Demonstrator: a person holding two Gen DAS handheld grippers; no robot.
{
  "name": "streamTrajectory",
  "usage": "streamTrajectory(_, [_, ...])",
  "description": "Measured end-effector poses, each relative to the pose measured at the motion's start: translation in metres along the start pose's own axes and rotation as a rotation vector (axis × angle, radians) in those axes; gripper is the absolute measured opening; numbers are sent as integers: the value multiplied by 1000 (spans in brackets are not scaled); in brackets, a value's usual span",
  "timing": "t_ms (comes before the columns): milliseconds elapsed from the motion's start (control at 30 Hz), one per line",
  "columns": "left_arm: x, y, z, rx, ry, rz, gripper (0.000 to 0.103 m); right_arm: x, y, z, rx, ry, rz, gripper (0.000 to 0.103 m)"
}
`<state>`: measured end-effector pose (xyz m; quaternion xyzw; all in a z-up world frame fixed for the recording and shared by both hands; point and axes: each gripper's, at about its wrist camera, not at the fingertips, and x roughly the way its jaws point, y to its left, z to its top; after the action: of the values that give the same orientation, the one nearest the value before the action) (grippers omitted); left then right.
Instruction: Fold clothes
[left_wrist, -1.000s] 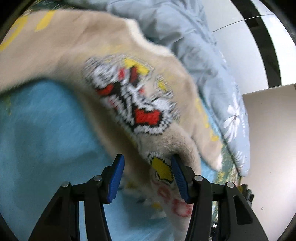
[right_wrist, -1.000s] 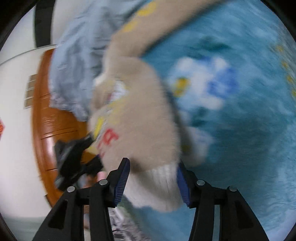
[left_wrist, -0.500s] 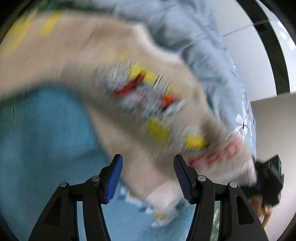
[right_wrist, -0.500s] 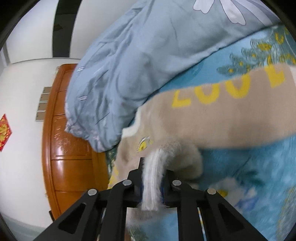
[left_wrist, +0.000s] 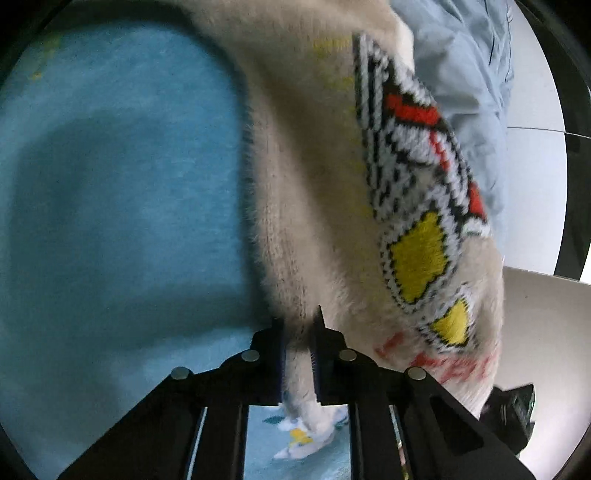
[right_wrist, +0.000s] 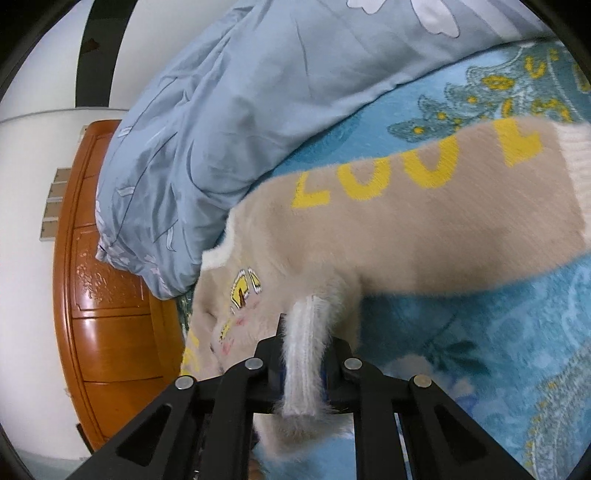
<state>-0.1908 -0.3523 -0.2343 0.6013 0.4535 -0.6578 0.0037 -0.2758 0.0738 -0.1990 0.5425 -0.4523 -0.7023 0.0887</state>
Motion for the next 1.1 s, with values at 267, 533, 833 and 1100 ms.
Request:
streamTrajectory(267, [-68,35,-22,192,-21,175,10,-12,-14,-93,-55,34,-41,13])
streamTrajectory(533, [-127,115,-31,257,-7,309,10,25,-65,-220,101,200,-61,11])
streamTrajectory(833, [-129,105,-39,349,-40,283,17,-7,-53,-177,-3,47,-93,34])
streamTrajectory(1100, [-136,96,-29,346,-101,292,20,-36,-72,-83,110,-302,-183,60])
